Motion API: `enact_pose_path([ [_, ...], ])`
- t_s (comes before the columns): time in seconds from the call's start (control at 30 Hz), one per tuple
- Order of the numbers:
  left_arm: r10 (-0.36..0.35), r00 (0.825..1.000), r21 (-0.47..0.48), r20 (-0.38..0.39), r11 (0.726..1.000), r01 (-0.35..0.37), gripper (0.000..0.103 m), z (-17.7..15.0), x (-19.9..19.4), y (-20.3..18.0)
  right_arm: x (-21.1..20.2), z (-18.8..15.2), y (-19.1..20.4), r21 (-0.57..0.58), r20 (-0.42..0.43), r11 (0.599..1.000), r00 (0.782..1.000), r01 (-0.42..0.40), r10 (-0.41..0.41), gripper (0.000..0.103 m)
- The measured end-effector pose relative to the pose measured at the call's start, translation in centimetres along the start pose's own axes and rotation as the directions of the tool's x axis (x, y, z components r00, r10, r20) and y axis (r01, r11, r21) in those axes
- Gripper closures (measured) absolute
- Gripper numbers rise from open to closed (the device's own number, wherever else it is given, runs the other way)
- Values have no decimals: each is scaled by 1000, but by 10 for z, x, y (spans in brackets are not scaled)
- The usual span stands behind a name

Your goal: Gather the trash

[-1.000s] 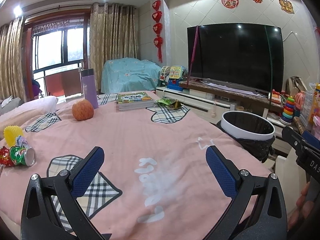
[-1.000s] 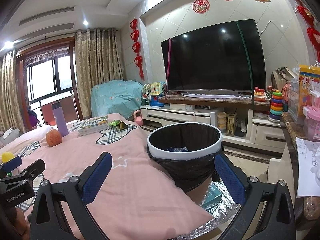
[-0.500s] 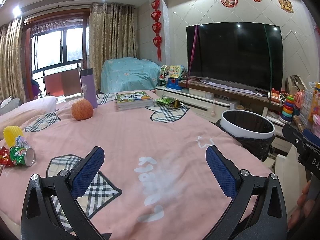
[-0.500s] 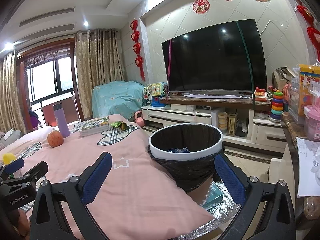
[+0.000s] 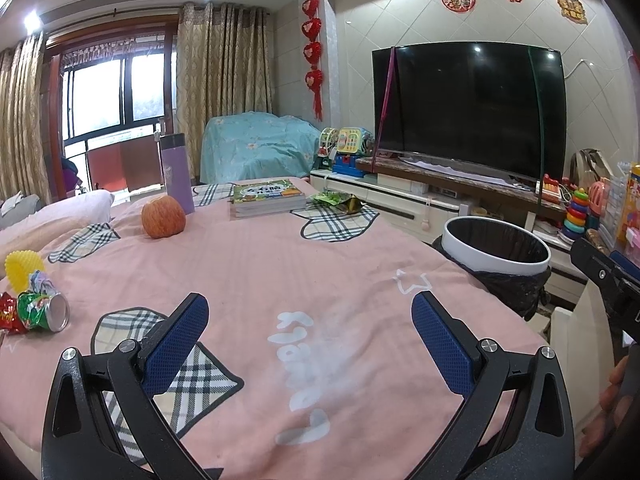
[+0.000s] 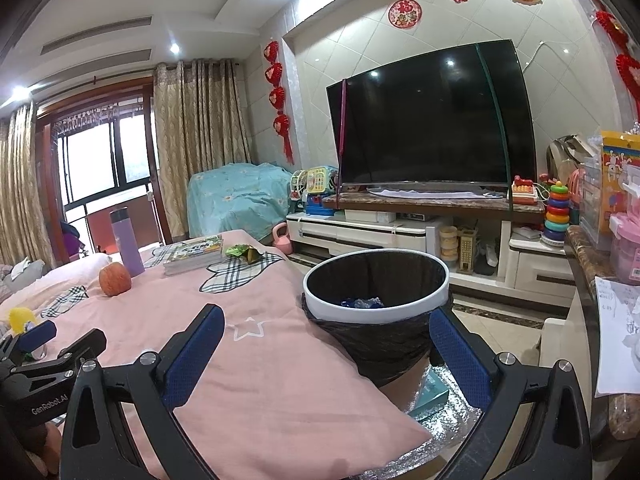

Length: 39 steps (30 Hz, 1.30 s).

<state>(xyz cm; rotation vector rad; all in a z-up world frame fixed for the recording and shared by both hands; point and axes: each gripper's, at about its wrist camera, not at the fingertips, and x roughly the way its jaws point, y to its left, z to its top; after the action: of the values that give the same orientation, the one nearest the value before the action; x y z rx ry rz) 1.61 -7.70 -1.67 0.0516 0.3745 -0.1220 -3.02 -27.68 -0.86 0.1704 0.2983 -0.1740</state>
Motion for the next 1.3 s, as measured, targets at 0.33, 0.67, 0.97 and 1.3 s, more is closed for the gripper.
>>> enact_pose_path([
  [0.33, -1, 1000, 1, -5, 1000, 1, 0, -1, 3, 1, 1, 1, 3, -5, -6, 1000, 1000, -6, 6, 0],
  [0.67, -4, 1000, 1, -8, 1000, 4, 0, -2, 4, 2, 1, 1, 4, -4, -9, 1000, 1000, -7, 7, 0],
  [0.97, -5, 1000, 2, -10, 1000, 5, 0, -2, 4, 2, 3, 0, 5, 2, -16, 1000, 1000, -8, 8, 0],
  [1.3, -7, 1000, 5, -14, 1000, 7, 0, -3, 5, 2, 2, -1, 5, 8, -25, 1000, 1000, -9, 9, 0],
])
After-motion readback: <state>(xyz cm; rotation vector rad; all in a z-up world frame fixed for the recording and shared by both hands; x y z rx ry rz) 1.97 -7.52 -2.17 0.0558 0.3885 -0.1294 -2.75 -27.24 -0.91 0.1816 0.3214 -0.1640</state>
